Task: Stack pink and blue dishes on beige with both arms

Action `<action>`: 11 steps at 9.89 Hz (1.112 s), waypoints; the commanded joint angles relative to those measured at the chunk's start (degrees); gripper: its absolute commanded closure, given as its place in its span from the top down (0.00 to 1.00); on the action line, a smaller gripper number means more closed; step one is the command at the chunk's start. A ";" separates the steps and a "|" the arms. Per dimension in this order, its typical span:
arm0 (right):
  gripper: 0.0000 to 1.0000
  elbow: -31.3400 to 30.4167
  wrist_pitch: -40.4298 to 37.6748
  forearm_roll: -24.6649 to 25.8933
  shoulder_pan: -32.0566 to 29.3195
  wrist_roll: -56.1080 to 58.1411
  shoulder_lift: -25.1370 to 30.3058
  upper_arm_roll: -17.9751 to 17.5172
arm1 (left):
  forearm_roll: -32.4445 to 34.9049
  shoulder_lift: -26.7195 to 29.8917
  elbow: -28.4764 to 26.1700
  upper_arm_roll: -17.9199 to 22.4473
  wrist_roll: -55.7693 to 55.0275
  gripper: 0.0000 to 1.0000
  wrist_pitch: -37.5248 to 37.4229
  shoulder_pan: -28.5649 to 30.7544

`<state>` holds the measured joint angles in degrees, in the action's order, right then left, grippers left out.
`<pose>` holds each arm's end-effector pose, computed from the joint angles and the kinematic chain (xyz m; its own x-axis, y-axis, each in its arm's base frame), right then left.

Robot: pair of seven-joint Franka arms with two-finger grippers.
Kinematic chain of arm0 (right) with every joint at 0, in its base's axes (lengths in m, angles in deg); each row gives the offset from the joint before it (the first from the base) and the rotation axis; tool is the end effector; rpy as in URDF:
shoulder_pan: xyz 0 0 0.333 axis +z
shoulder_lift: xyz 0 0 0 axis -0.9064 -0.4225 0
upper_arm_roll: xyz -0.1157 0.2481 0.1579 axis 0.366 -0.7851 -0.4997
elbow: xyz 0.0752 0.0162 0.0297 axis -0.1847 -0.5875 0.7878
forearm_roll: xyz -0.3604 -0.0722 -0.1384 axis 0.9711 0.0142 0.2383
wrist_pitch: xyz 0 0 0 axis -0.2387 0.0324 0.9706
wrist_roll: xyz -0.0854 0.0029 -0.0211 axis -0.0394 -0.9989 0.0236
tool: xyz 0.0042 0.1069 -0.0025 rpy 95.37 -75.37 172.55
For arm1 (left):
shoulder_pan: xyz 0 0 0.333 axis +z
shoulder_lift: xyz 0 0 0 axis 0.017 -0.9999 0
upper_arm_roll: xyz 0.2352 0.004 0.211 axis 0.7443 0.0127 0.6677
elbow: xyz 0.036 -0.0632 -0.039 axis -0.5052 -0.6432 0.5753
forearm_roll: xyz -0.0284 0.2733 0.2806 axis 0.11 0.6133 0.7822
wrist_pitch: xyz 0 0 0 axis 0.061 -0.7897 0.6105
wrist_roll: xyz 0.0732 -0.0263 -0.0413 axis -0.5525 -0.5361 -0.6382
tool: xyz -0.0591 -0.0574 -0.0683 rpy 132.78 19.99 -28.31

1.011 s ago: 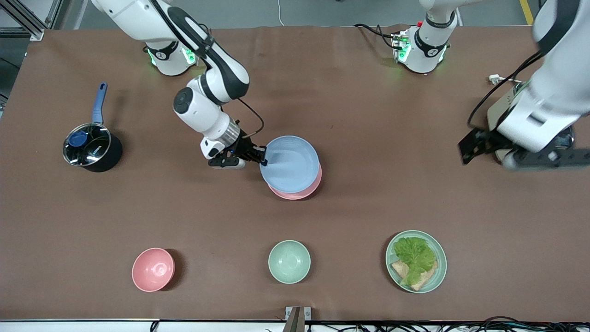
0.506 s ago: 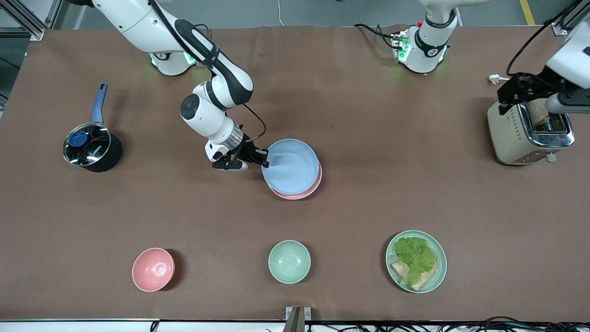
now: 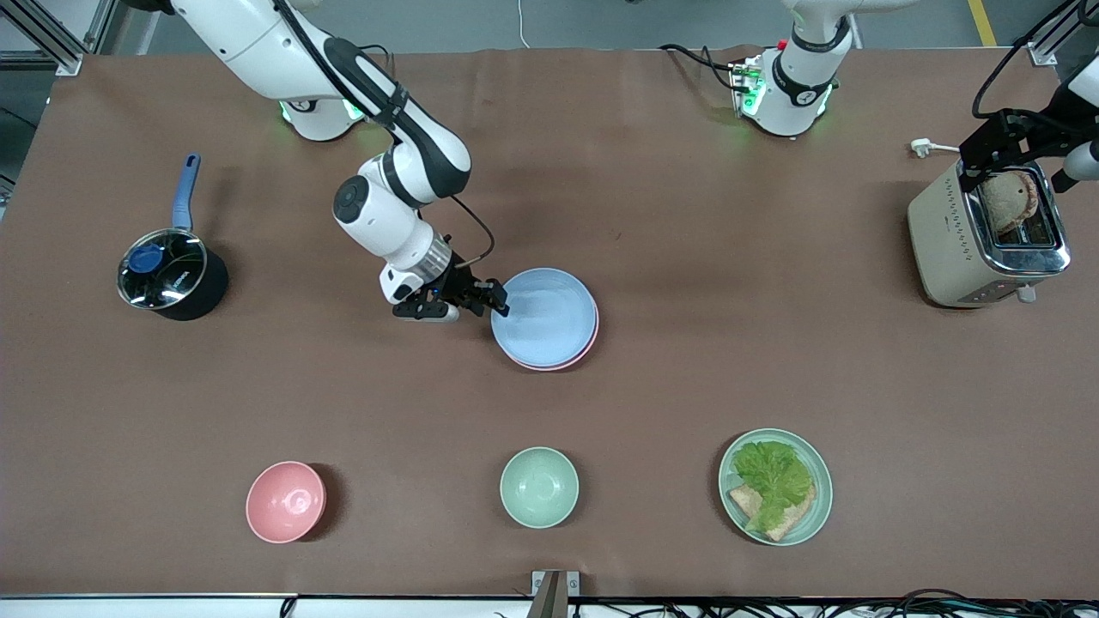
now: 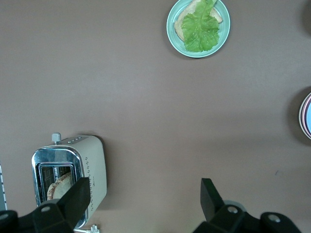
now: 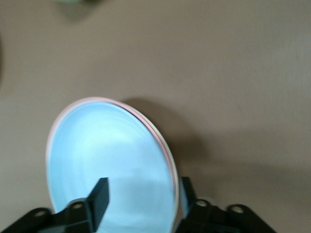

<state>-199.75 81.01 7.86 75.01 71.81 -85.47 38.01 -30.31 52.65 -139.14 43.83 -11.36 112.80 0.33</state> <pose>0.4989 0.3318 0.2471 0.9682 -0.2419 0.0641 -0.1807 -0.8529 -0.4898 0.5189 -0.0455 0.6856 0.9946 -0.0871 0.0555 -0.0829 -0.9938 -0.0742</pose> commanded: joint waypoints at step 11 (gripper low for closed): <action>1.00 31.31 -72.82 29.80 -12.38 4.98 27.47 26.19 | -2.70 -2.61 -0.94 0.19 0.10 1.00 -0.97 -0.60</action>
<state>-173.82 13.01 36.00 61.75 75.08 -56.95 62.96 -32.36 50.71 -139.33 43.84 -11.36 112.15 0.02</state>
